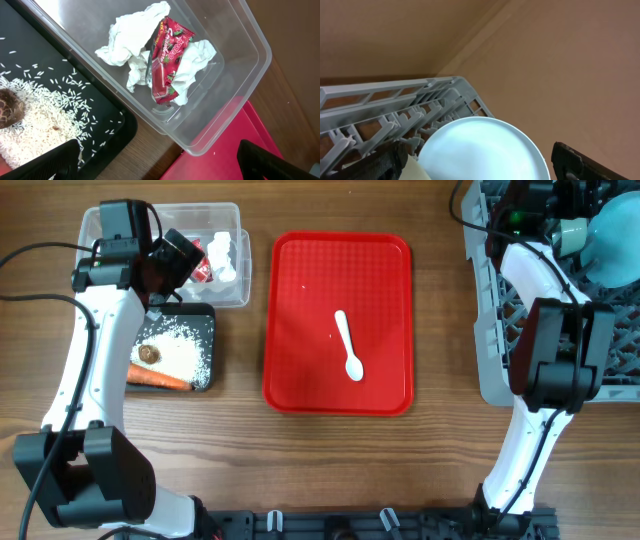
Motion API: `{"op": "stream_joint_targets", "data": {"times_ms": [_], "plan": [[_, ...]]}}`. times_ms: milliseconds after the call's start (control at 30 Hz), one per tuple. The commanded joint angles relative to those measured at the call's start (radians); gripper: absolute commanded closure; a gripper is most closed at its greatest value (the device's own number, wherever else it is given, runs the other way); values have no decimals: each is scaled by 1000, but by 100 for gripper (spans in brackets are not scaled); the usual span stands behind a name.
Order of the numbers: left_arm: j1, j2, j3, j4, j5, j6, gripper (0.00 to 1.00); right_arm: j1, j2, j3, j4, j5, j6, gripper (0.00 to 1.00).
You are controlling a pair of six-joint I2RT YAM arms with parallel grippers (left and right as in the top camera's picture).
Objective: Sort waste into correct bins and load items into the dishwasher rack
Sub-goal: 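Move the right gripper over the white spoon on the red tray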
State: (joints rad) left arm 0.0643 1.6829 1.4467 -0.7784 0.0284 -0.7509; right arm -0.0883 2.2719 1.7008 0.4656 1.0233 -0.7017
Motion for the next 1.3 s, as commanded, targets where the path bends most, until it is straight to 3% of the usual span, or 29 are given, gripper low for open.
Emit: {"op": "stream_joint_targets", "data": {"times_ms": [0,300,467,600,733,833,1100,1267], "plan": [[3,-11,8,2,8,-13,0,22,-51,6,6,39,3,4],[3,-11,8,2,8,-13,0,116,-81,6,-25,34,163,2],[3,-11,8,2,8,-13,0,222,-92,6,-187,-112,225,0],[3,-11,8,2,8,-13,0,333,-101,6,-485,-264,401,1],[3,-11,8,2,8,-13,0,491,-166,7,-912,-481,659,0],[3,-11,8,2,8,-13,0,573,-226,7,-1092,-628,753,1],[3,-11,8,2,8,-13,0,613,-274,2,-1424,-1083,758,12],[3,-11,8,2,8,-13,0,613,-267,-51,-1498,-1106,753,12]]}}
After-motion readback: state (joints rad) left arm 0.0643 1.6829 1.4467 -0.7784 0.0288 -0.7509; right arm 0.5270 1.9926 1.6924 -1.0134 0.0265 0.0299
